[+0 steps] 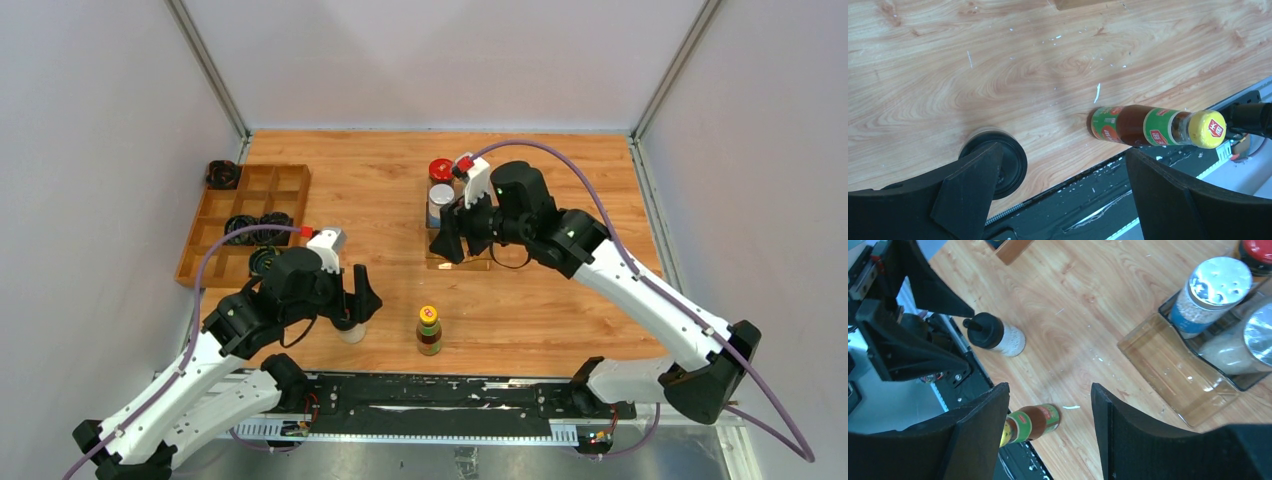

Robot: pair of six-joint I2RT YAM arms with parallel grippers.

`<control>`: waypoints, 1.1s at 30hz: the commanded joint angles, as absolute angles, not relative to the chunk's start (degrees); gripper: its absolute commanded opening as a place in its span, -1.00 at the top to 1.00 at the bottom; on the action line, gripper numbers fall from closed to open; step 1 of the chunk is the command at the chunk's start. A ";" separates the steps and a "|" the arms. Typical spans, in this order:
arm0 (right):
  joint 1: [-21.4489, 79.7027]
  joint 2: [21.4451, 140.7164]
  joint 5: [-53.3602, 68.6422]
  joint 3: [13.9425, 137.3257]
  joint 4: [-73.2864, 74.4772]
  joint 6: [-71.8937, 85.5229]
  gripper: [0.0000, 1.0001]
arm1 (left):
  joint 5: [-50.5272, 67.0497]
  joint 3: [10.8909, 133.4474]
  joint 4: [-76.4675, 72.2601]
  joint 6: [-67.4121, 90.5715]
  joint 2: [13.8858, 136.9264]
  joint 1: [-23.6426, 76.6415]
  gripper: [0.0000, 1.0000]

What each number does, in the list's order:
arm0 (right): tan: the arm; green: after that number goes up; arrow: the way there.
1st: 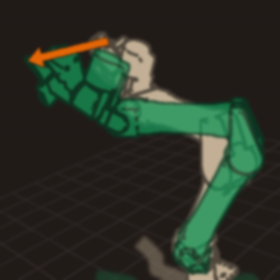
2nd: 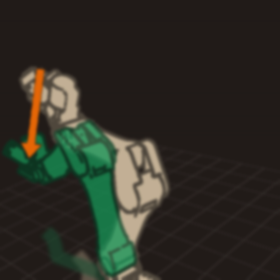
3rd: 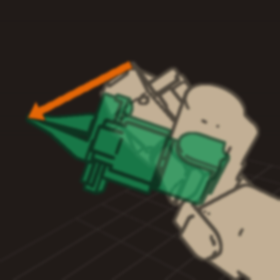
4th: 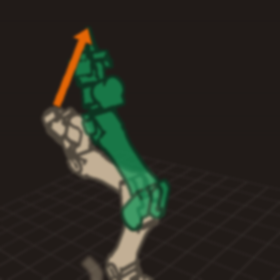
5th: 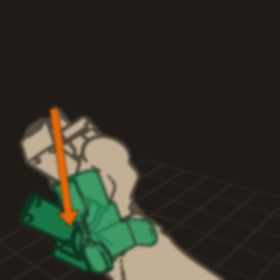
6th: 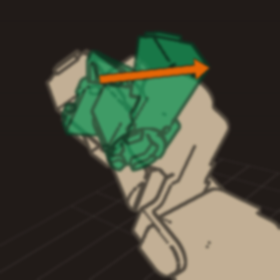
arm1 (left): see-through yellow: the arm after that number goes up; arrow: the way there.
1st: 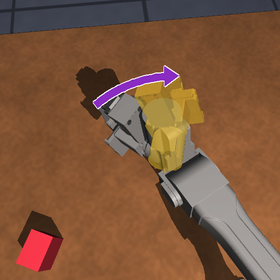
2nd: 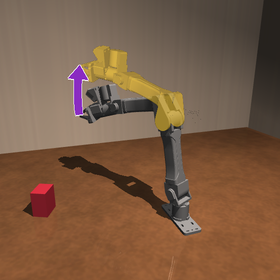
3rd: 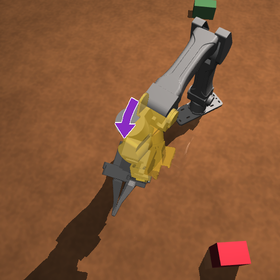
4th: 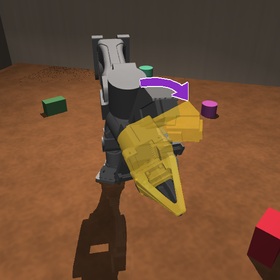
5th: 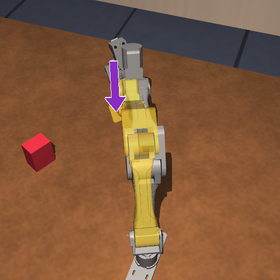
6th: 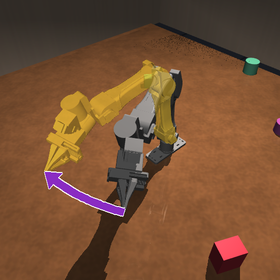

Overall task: Organize the condiment bottles
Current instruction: Move the bottle to the center of the board.

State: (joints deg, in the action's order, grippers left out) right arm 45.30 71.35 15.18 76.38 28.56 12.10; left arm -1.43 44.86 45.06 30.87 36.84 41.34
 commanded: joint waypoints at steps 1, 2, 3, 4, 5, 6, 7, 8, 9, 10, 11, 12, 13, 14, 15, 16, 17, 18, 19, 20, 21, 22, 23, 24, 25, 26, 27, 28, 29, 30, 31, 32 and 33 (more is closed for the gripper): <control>44.95 68.96 20.17 72.65 27.70 10.83 -0.32 | -1.55 43.90 45.14 32.36 36.70 40.96 -1.00; 44.98 68.02 20.13 71.44 27.46 11.01 -0.32 | -2.64 43.86 45.72 33.02 37.13 40.96 -1.00; 45.01 67.09 20.02 70.34 27.33 11.06 -0.32 | -3.82 43.79 46.31 33.49 37.50 40.96 -1.00; 45.01 66.26 19.84 69.32 27.33 11.10 -0.32 | -5.29 43.73 46.99 34.17 37.78 40.96 -1.00; 44.99 65.47 19.71 68.39 27.33 11.12 -0.32 | -7.17 43.62 47.63 34.84 37.91 40.96 -1.00; 45.04 64.75 19.61 67.56 27.33 11.10 -0.32 | -9.73 43.59 48.30 35.96 38.06 40.96 -1.00; 44.98 64.05 19.62 66.86 27.33 11.09 -0.32 | -11.02 43.57 48.69 36.59 38.17 40.96 -1.00; 44.98 63.41 19.67 66.24 27.33 11.12 -0.32 | -12.07 43.58 48.95 37.18 38.45 40.96 -1.00; 45.00 62.77 19.73 65.67 27.32 11.09 -0.32 | -12.58 43.59 49.08 37.52 38.85 40.96 -1.00; 45.05 62.24 19.77 65.07 27.33 11.10 -0.32 | -13.17 43.59 49.39 37.98 39.42 40.96 -1.00; 45.07 61.66 19.77 64.64 27.26 11.02 -0.32 | -13.75 43.59 49.57 38.31 40.09 40.96 -1.00; 45.00 61.21 19.82 64.20 27.32 11.01 -0.32 | -14.36 43.64 50.02 38.63 40.66 40.96 -1.00; 45.00 60.85 19.82 63.82 27.33 10.91 -0.32 | -15.02 43.68 50.39 39.00 41.34 40.96 -1.00; 44.99 60.55 19.86 63.35 27.33 10.82 -0.32 | -15.45 43.75 50.70 39.39 41.85 40.96 -1.00; 44.99 60.29 19.80 62.92 27.26 10.77 -0.32 | -15.88 43.88 51.16 39.76 42.35 40.96 -1.00; 45.06 60.03 19.78 62.40 27.09 10.73 -0.32 | -16.21 44.10 51.68 40.28 42.96 40.96 -1.00; 44.95 59.81 19.78 61.87 27.01 10.69 -0.32 | -16.55 44.31 52.40 40.92 43.44 40.96 -1.00; 44.93 59.72 19.72 61.42 26.86 10.69 -0.32 | -16.56 44.44 52.92 41.37 43.89 40.96 -1.00; 44.97 59.64 19.77 60.95 26.77 10.64 -0.32 | -16.45 44.55 53.43 41.91 44.21 40.96 -1.00; 45.06 59.55 20.04 60.46 26.47 10.76 -0.33 | -16.37 44.51 53.84 42.45 44.40 40.96 -1.00; 44.97 59.40 20.23 59.95 26.13 10.79 -0.33 | -16.16 44.24 54.14 42.86 44.42 40.96 -1.00; 45.04 59.25 20.22 59.49 25.84 11.01 -0.33 | -15.97 43.99 54.26 43.34 44.32 40.96 -1.00; 45.03 59.12 20.34 59.09 25.50 11.07 -0.33 | -15.73 43.75 54.45 43.81 44.14 40.96 -1.00; 45.00 58.98 20.43 58.69 25.19 11.23 -0.32 | -15.28 43.50 54.49 44.07 43.98 40.96 -1.00; 44.97 58.88 20.40 58.30 24.88 11.30 -0.32 | -14.94 43.36 54.61 44.41 43.99 40.96 -1.00; 44.92 58.89 20.50 58.03 24.73 11.33 -0.33 | -14.52 43.19 54.80 44.76 43.95 40.96 -1.00; 44.92 58.82 20.55 57.81 24.66 11.34 -0.33 | -13.91 43.09 54.86 44.89 43.95 40.96 -1.00; 44.92 58.86 20.59 57.61 24.51 11.36 -0.32 | -13.48 42.88 54.92 45.03 44.02 40.96 -1.00; 45.03 58.84 20.54 57.36 24.38 11.37 -0.32 | -13.12 42.63 54.93 45.28 44.02 40.96 -1.00; 44.88 58.88 20.41 57.24 24.28 11.40 -0.32 | -12.76 42.43 54.98 45.27 44.04 41.00 -1.00; 44.97 58.80 20.46 57.04 24.26 11.42 -0.32 | -12.52 42.18 55.08 45.34 44.04 41.03 -1.00; 45.02 58.71 20.41 57.00 24.17 11.45 -0.32 | -12.38 41.88 55.10 45.35 44.04 41.04 -1.00; 44.94 58.57 20.32 56.82 24.07 11.47 -0.32 | -12.11 41.58 55.11 45.35 44.17 41.04 -1.00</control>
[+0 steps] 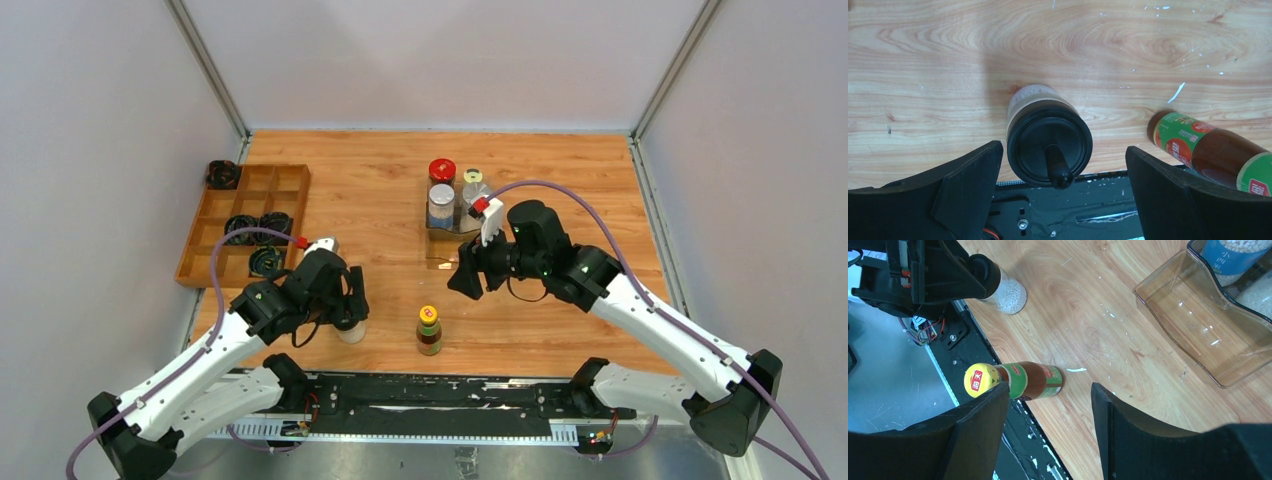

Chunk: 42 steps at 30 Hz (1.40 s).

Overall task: Organize the condiment bottles
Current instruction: Move the bottle to the center of the board.

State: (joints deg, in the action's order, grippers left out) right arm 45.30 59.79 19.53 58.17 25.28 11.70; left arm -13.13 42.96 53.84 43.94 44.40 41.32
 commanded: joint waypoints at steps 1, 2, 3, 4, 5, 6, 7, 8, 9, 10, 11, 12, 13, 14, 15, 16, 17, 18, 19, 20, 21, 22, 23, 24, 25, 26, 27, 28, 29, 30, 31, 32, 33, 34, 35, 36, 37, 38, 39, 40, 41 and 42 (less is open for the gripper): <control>44.89 58.51 20.30 56.61 24.08 11.50 -0.32 | -11.86 41.19 55.11 45.42 44.13 41.04 -1.00; 45.00 58.39 20.30 56.47 24.02 11.46 -0.32 | -11.71 40.81 55.11 45.55 44.14 41.04 -1.00; 44.96 58.25 20.24 56.26 23.93 11.43 -0.32 | -11.62 40.39 55.03 45.69 44.03 41.04 -1.00; 44.91 58.16 20.14 56.01 23.91 11.48 -0.32 | -11.53 40.01 55.02 45.82 43.97 41.04 -1.00; 44.86 58.03 20.13 55.82 23.86 11.43 -0.32 | -11.45 39.59 54.94 45.94 44.01 41.04 -1.00; 44.89 58.02 20.13 55.67 23.78 11.46 -0.32 | -11.43 39.30 54.93 46.04 44.07 41.04 -1.00; 44.93 58.01 20.13 55.51 23.74 11.44 -0.32 | -11.38 39.03 54.90 46.10 44.18 41.04 -1.00; 44.89 57.96 19.98 55.39 23.67 11.44 -0.32 | -11.34 38.80 54.80 46.20 44.32 41.04 -1.00; 44.89 57.96 19.96 55.30 23.65 11.46 -0.32 | -11.34 38.69 54.76 46.30 44.51 41.04 -1.00; 44.91 57.88 20.03 55.22 23.60 11.47 -0.32 | -11.35 38.53 54.69 46.32 44.74 41.04 -1.00; 44.91 57.87 19.92 55.20 23.55 11.44 -0.32 | -11.34 38.58 54.67 46.20 44.85 41.04 -1.00; 44.91 57.87 19.73 55.12 23.55 11.46 -0.32 | -11.34 38.65 54.62 46.08 45.10 41.04 -0.97; 44.86 57.77 19.71 55.11 23.53 11.43 -0.32 | -11.40 38.79 54.61 45.92 45.21 41.04 -0.94; 44.85 57.82 19.77 55.06 23.51 11.43 -0.32 | -11.49 38.88 54.66 45.85 45.22 41.04 -0.91; 44.89 57.83 19.73 55.03 23.46 11.45 -0.33 | -11.65 39.05 54.59 45.74 45.18 41.04 -0.87; 44.87 57.79 19.63 54.94 23.46 11.47 -0.33 | -11.81 39.25 54.58 45.59 45.23 41.04 -0.81; 44.90 57.77 19.60 54.86 23.40 11.51 -0.32 | -11.90 39.40 54.58 45.47 45.26 41.04 -0.76; 44.86 57.80 19.60 54.78 23.38 11.56 -0.32 | -11.99 39.52 54.58 45.26 45.49 41.04 -0.72; 44.90 57.81 19.60 54.61 23.30 11.62 -0.32 | -12.03 39.67 54.58 44.98 45.76 41.04 -0.65; 44.91 57.75 19.48 54.52 23.27 11.64 -0.32 | -12.04 39.72 54.58 44.81 46.01 41.04 -0.59; 44.86 57.82 19.51 54.36 23.21 11.61 -0.32 | -12.04 39.73 54.54 44.68 46.47 41.04 -0.53; 44.84 57.75 19.51 54.23 23.15 11.68 -0.32 | -12.04 39.81 54.50 44.53 46.71 41.04 -0.47; 44.86 57.75 19.39 54.16 23.04 11.72 -0.32 | -12.04 39.74 54.45 44.37 46.82 41.04 -0.44; 44.87 57.74 19.34 54.08 22.99 11.69 -0.32 | -12.04 39.66 54.22 44.24 46.96 41.04 -0.40; 44.87 57.74 19.38 54.06 23.02 11.71 -0.32 | -12.00 39.44 53.84 44.14 47.08 41.04 -0.29; 44.91 57.65 19.50 54.01 22.94 11.69 -0.32 | -11.96 39.26 53.53 44.12 47.15 41.04 -0.22; 44.83 57.63 19.43 53.93 22.94 11.84 -0.32 | -11.81 39.13 53.20 44.04 47.25 41.04 -0.20; 44.95 57.65 19.35 53.89 22.93 11.77 -0.32 | -11.74 38.96 52.91 44.09 47.40 41.04 -0.19; 44.91 57.54 19.34 53.88 22.94 11.74 -0.32 | -11.63 38.86 52.69 44.04 47.48 41.04 -0.18; 44.91 57.52 19.34 53.81 22.93 11.74 -0.32 | -11.53 38.92 52.53 44.03 47.62 41.04 -0.17; 44.85 57.50 19.26 53.77 22.94 11.72 -0.32 | -11.52 39.06 52.48 43.97 47.65 41.04 -0.16; 44.86 57.50 19.25 53.67 22.94 11.69 -0.32 | -11.59 39.24 52.39 43.83 47.79 41.04 -0.15; 44.84 57.46 19.25 53.58 22.90 11.73 -0.32 | -11.67 39.47 52.38 43.62 47.82 41.02 -0.14; 44.93 57.47 19.20 53.55 22.93 11.69 -0.32 | -11.75 39.78 52.38 43.33 47.93 41.04 -0.13; 44.90 57.48 19.04 53.52 22.94 11.71 -0.32 | -11.85 40.12 52.38 42.99 48.14 41.04 -0.12; 44.87 57.48 18.93 53.45 22.90 11.67 -0.32 | -11.94 40.56 52.38 42.64 48.60 41.04 -0.12; 44.91 57.45 18.94 53.38 22.90 11.65 -0.32 | -11.95 40.97 52.40 42.22 49.08 41.04 -0.12; 44.89 57.43 18.84 53.43 22.92 11.63 -0.32 | -11.95 41.50 52.43 41.81 49.86 41.04 -0.12; 44.87 57.49 18.75 53.39 22.87 11.61 -0.32 | -11.89 42.21 52.25 41.31 50.53 41.04 -0.12; 44.83 57.55 18.65 53.43 22.90 11.56 -0.32 | -11.75 42.72 52.07 40.59 51.34 41.04 -0.12; 44.85 57.51 18.68 53.50 22.93 11.54 -0.31 | -11.70 43.39 51.92 40.03 52.01 41.04 -0.12; 44.87 57.52 18.52 53.57 22.92 11.53 -0.31 | -11.69 44.05 51.75 39.47 52.74 41.04 -0.11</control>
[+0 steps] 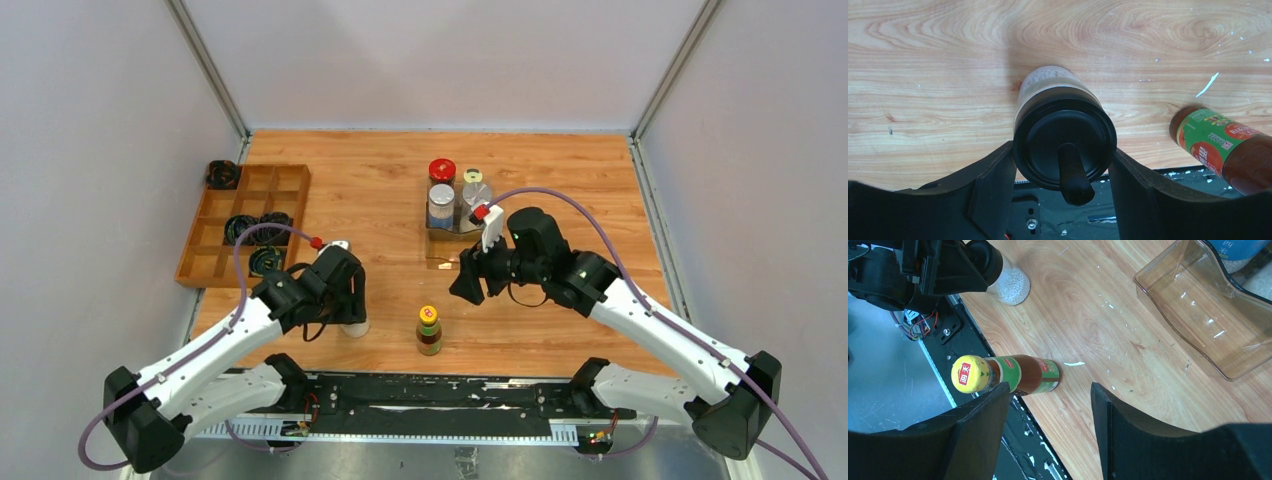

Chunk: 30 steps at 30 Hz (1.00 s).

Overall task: Organize the condiment bottles
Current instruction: Move the bottle to the center of the board.

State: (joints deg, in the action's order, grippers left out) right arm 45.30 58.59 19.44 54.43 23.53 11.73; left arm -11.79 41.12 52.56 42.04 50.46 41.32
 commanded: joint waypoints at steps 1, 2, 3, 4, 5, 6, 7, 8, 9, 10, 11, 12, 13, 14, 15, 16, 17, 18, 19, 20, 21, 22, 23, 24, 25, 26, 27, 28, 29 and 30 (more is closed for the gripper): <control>44.91 57.55 18.39 53.55 22.87 11.45 -0.31 | -11.73 44.78 51.57 38.87 53.80 41.04 -0.11; 44.77 57.52 18.37 53.61 22.93 11.41 -0.31 | -11.94 45.66 51.47 38.32 54.65 41.04 -0.11; 44.78 57.46 18.30 53.61 22.92 11.35 -0.31 | -12.15 46.42 51.23 37.65 55.42 41.04 -0.11; 44.71 57.48 18.14 53.61 22.94 11.34 -0.31 | -12.32 47.21 50.90 37.07 56.28 41.04 -0.11; 44.68 57.43 18.03 53.53 22.94 11.34 -0.31 | -12.38 47.91 50.36 36.48 57.23 41.04 -0.11; 44.62 57.44 17.98 53.42 22.93 11.33 -0.31 | -12.25 48.51 49.75 35.82 58.15 41.04 -0.11; 44.53 57.42 17.89 53.39 22.94 11.38 -0.31 | -12.03 49.11 49.08 35.25 59.37 41.04 -0.11; 44.52 57.31 17.78 53.29 22.88 11.43 -0.31 | -11.78 49.58 48.39 34.64 60.39 41.04 -0.11; 44.41 57.24 17.61 53.14 22.93 11.50 -0.31 | -11.45 50.11 47.70 34.17 61.59 41.04 -0.11; 44.30 56.99 17.66 53.04 22.94 11.53 -0.31 | -10.95 50.55 46.92 33.73 62.65 41.04 -0.11; 44.21 56.79 17.63 52.94 22.94 11.63 -0.31 | -10.53 50.92 46.28 33.41 63.66 41.04 -0.10; 44.10 56.57 17.51 52.85 22.98 11.56 -0.31 | -9.89 51.30 45.64 33.14 64.38 41.04 -0.10; 43.91 56.36 17.49 52.68 23.07 11.55 -0.31 | -9.39 51.67 45.05 32.94 64.84 41.04 -0.09; 43.71 56.07 17.53 52.61 23.17 11.46 -0.31 | -8.87 51.83 44.26 32.84 65.09 41.04 -0.09; 43.50 55.84 17.39 52.44 23.39 11.35 -0.31 | -8.37 51.85 43.24 32.72 65.16 41.04 -0.09; 43.31 55.62 17.26 52.47 23.57 11.34 -0.31 | -7.82 51.86 42.36 32.48 65.17 41.04 -0.09; 43.05 55.31 17.23 52.35 23.71 11.23 -0.31 | -7.22 51.92 41.61 32.17 65.39 41.04 -0.09; 42.71 55.10 17.23 52.30 23.86 11.09 -0.31 | -6.73 52.20 41.03 31.83 65.70 41.04 -0.09; 42.37 54.99 17.23 52.17 23.97 11.04 -0.31 | -6.21 52.66 40.82 31.54 66.34 41.04 -0.09; 42.13 54.96 17.27 52.12 24.07 11.06 -0.31 | -5.67 53.18 40.52 31.12 67.07 41.04 -0.10; 41.86 54.92 17.31 52.12 24.18 10.93 -0.31 | -5.03 53.76 40.19 30.70 67.74 41.09 -0.09; 41.66 54.93 17.28 52.12 24.29 10.95 -0.31 | -4.61 54.39 39.94 30.44 68.50 41.19 -0.09; 41.47 54.98 17.12 52.04 24.38 10.93 -0.31 | -4.23 54.97 39.54 30.06 69.09 41.49 -0.09; 41.29 54.95 16.87 51.97 24.46 10.92 -0.31 | -3.96 55.61 39.21 29.73 69.85 41.67 -0.10; 41.10 55.00 16.57 51.88 24.62 10.96 -0.31 | -3.71 56.35 38.82 29.29 70.68 42.00 -0.09; 40.85 55.09 16.14 51.77 24.69 10.95 -0.31 | -3.47 57.09 38.38 28.89 71.84 42.32 -0.10; 40.55 55.18 15.81 51.72 24.96 10.98 -0.31 | -3.32 57.95 38.07 28.46 72.80 42.69 -0.10; 40.19 55.34 15.55 51.64 25.20 11.08 -0.31 | -3.01 58.71 37.64 28.07 73.86 43.02 -0.10; 39.70 55.35 15.40 51.49 25.34 11.25 -0.31 | -2.43 59.50 37.17 27.71 74.92 43.37 -0.10; 39.24 55.30 15.26 51.24 25.46 11.32 -0.31 | -2.12 60.41 36.87 27.35 76.15 43.86 -0.10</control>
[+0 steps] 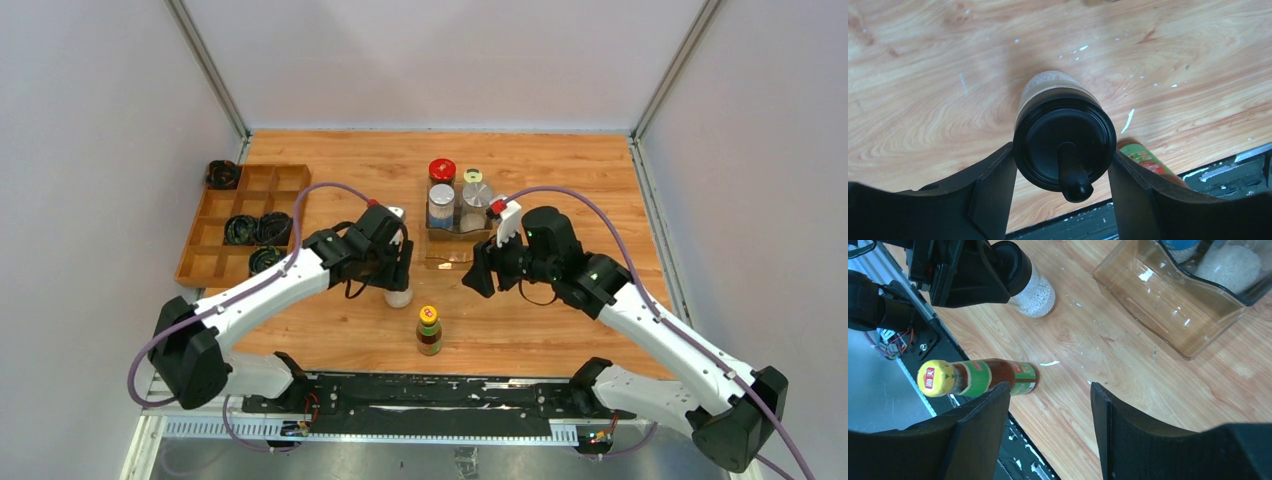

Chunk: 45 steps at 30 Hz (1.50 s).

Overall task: Organize the condiment bottles
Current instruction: Move the bottle to the center of the board.

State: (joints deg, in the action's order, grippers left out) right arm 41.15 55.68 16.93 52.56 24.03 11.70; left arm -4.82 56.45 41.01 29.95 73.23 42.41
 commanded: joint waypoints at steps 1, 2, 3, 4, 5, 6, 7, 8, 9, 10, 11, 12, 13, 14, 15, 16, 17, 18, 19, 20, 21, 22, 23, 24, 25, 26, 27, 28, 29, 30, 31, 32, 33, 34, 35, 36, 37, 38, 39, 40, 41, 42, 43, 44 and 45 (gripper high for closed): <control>38.70 55.32 15.21 51.08 25.67 11.35 -0.31 | -1.85 61.20 36.57 26.95 77.27 44.43 -0.10; 38.18 55.21 15.21 50.90 25.93 11.38 -0.31 | -1.56 62.19 36.28 26.59 78.54 45.07 -0.10; 37.44 55.09 15.14 50.66 26.24 11.45 -0.31 | -1.03 63.14 36.10 26.29 79.87 45.75 -0.10; 36.90 54.98 15.04 50.36 26.63 11.35 -0.31 | -0.64 64.06 35.92 25.93 81.14 46.43 -0.10; 36.53 54.65 14.78 50.05 26.89 11.02 -0.31 | -0.39 65.07 35.85 25.59 82.52 47.13 -0.10; 36.15 54.33 14.39 49.69 27.16 10.68 -0.31 | -0.36 65.86 35.78 25.07 83.67 47.78 -0.11; 35.98 53.91 13.62 49.29 27.45 10.04 -0.31 | 0.22 67.05 35.82 24.60 84.94 48.67 -0.10; 35.95 53.53 12.68 48.78 27.50 10.04 -0.32 | 0.87 67.77 35.78 24.15 85.94 49.41 -0.11; 36.01 53.24 12.46 48.58 27.44 10.06 -0.32 | 1.28 68.29 35.83 23.76 86.92 50.00 -0.10; 35.97 53.28 12.18 48.52 27.50 9.93 -0.32 | 1.73 68.69 35.81 23.47 87.69 50.54 -0.10; 35.96 53.29 11.53 48.45 27.51 9.77 -0.32 | 1.84 68.92 35.78 23.32 88.24 51.05 -0.11; 36.01 53.14 10.16 48.35 27.58 9.60 -0.32 | 2.03 68.85 35.61 23.03 88.66 51.59 -0.10; 36.00 52.88 9.28 48.34 27.72 9.58 -0.33 | 2.29 68.64 35.05 22.81 88.95 52.12 -0.11; 35.96 52.46 8.69 48.22 27.77 9.55 -0.34 | 2.69 68.39 34.56 22.58 89.07 52.57 -0.11; 35.99 52.02 7.90 48.06 27.77 9.67 -0.34 | 3.13 68.11 34.10 22.32 89.15 52.97 -0.11; 35.98 51.58 6.97 47.81 27.77 9.89 -0.36 | 3.42 67.89 33.67 22.05 89.32 53.37 -0.11; 35.96 51.45 6.08 47.55 27.92 10.19 -0.37 | 3.77 67.67 33.26 21.73 89.44 53.75 -0.11; 35.95 51.38 5.17 47.35 28.27 10.79 -0.37 | 4.07 67.42 32.62 21.57 89.47 54.12 -0.11; 35.95 51.40 4.49 46.99 28.56 11.41 -0.37 | 4.51 67.15 31.91 21.45 89.63 54.40 -0.11; 35.90 51.26 4.14 46.45 28.71 12.24 -0.37 | 5.00 66.81 31.16 21.52 89.66 54.59 -0.11; 35.93 51.04 3.80 45.84 28.69 13.19 -0.37 | 5.50 66.41 30.17 21.60 89.72 54.75 -0.11; 35.91 50.83 3.58 45.14 28.59 14.07 -0.37 | 6.01 66.18 29.25 21.80 89.88 54.85 -0.11; 35.92 50.57 3.41 44.57 28.42 15.00 -0.37 | 6.32 65.97 28.43 21.93 90.02 55.05 -0.11; 35.94 50.33 3.12 43.96 28.25 15.72 -0.37 | 6.59 65.92 27.64 22.09 90.20 55.41 -0.11; 35.89 50.23 2.57 43.44 28.16 16.49 -0.37 | 6.95 66.06 27.04 22.17 90.42 55.72 -0.11; 35.91 50.11 2.25 42.99 28.13 17.10 -0.37 | 7.21 66.20 26.45 22.18 90.81 56.08 -0.11; 35.93 50.07 2.05 42.70 28.13 17.53 -0.37 | 7.26 66.58 26.07 22.11 91.18 56.65 -0.11; 35.93 50.09 1.92 42.49 28.05 17.97 -0.37 | 7.26 67.00 25.93 21.98 91.64 57.07 -0.11; 35.88 50.12 1.85 42.34 28.08 18.35 -0.37 | 7.33 67.32 25.72 21.86 92.02 57.41 -0.11; 35.92 50.14 1.92 42.14 28.01 18.71 -0.36 | 7.12 67.76 25.66 21.74 92.56 57.73 -0.11; 35.89 50.22 1.75 41.92 27.88 19.13 -0.35 | 6.88 68.04 25.53 21.64 93.04 57.92 -0.11; 35.92 50.48 1.50 41.74 27.86 19.57 -0.34 | 6.80 68.22 25.43 21.50 93.34 57.96 -0.11; 35.87 50.79 1.42 41.56 27.94 20.31 -0.33 | 6.61 68.40 25.46 21.45 93.49 58.05 -0.11; 35.86 51.28 1.34 41.37 27.95 20.82 -0.33 | 6.41 68.50 25.41 21.45 93.57 58.06 -0.11; 35.84 51.60 0.99 41.13 27.95 21.42 -0.32 | 6.18 68.69 25.59 21.38 93.56 58.02 -0.11; 35.78 51.90 0.77 40.91 27.91 22.04 -0.32 | 5.91 68.95 25.95 21.29 93.45 58.08 -0.11; 35.77 52.19 0.72 40.65 27.82 22.53 -0.32 | 5.75 69.26 26.34 21.20 93.20 58.14 -0.11; 35.65 52.45 0.71 40.50 27.86 23.11 -0.32 | 5.44 69.64 26.78 21.04 92.98 58.10 -0.11; 35.58 52.61 0.82 40.37 27.79 23.66 -0.32 | 5.31 69.97 27.42 20.88 92.65 58.10 -0.11; 35.39 52.77 0.95 40.22 27.70 24.11 -0.32 | 5.09 70.32 28.00 20.72 92.32 58.07 -0.11; 35.27 52.89 1.15 40.17 27.64 24.54 -0.33 | 4.91 70.65 28.42 20.61 92.01 58.14 -0.11; 34.97 52.98 1.34 40.09 27.60 24.74 -0.33 | 4.81 70.93 28.86 20.43 91.80 58.10 -0.12; 34.86 53.01 1.40 40.08 27.51 24.94 -0.33 | 4.57 71.07 29.17 20.27 91.62 58.10 -0.12; 34.66 53.02 1.37 40.01 27.51 25.00 -0.33 | 4.37 71.22 29.60 20.10 91.60 58.15 -0.12; 34.51 53.08 1.37 40.04 27.43 25.01 -0.33 | 4.19 71.27 29.95 19.90 91.62 58.09 -0.12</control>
State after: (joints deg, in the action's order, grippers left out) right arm 35.92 52.99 2.07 40.82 27.05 23.00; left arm 4.84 68.64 28.88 21.32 92.77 57.84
